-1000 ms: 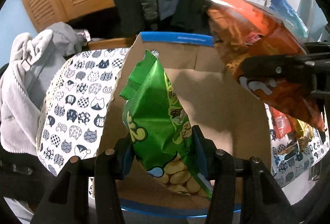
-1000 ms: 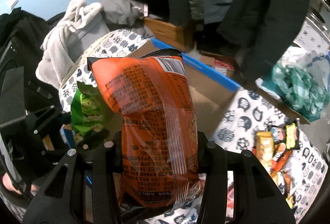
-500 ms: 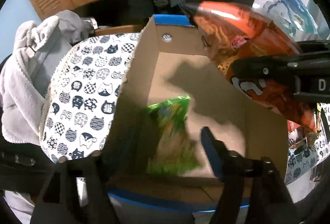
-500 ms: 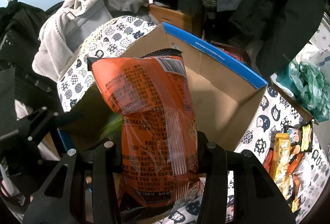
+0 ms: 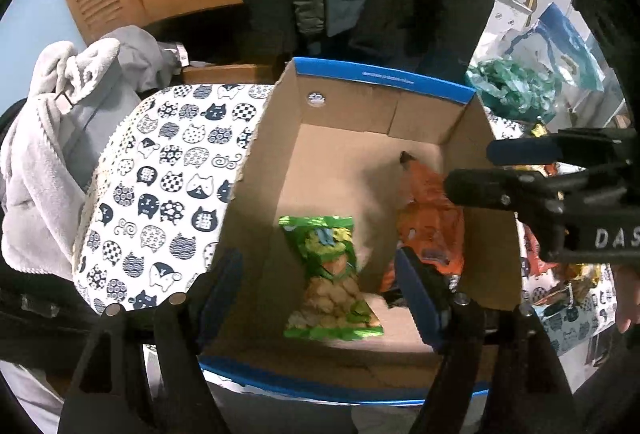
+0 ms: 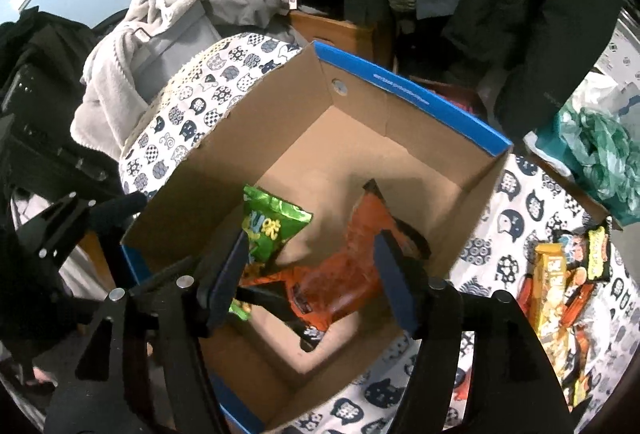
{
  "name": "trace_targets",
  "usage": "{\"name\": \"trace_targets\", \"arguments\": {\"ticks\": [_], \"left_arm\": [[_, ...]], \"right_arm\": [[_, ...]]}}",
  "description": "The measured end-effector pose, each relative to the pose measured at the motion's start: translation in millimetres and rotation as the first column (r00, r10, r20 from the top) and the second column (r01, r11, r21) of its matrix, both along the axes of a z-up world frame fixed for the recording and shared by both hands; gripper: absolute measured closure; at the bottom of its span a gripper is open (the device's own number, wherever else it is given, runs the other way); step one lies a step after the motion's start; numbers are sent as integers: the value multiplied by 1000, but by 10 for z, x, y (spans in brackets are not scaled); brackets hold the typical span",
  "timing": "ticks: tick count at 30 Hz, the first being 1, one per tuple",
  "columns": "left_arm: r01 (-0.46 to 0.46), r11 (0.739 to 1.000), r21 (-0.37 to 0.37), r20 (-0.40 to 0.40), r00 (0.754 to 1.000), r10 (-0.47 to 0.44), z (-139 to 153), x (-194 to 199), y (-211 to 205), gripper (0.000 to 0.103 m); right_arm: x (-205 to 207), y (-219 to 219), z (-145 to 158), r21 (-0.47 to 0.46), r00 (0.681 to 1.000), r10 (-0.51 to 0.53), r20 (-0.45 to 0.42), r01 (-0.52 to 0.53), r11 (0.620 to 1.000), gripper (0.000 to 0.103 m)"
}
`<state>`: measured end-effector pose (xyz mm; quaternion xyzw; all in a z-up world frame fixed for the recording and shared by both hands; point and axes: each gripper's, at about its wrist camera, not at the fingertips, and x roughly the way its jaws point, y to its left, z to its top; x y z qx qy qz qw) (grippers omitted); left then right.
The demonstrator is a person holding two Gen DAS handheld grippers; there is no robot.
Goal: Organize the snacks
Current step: 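Carry both bags into the cardboard box and open both tools, then move both tools back over the snack pile toward the yellow packets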
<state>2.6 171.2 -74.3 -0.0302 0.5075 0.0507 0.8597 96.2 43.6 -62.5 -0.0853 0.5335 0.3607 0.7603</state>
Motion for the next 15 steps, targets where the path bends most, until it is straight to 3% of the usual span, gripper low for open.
{"name": "trace_targets", "arguments": {"ticks": [15], "left_arm": [[119,993,-5,12,993,-119,132,121,-606,25]], "right_arm": [[-141,-829,217,2,994,-68,87,68,998,32]]}}
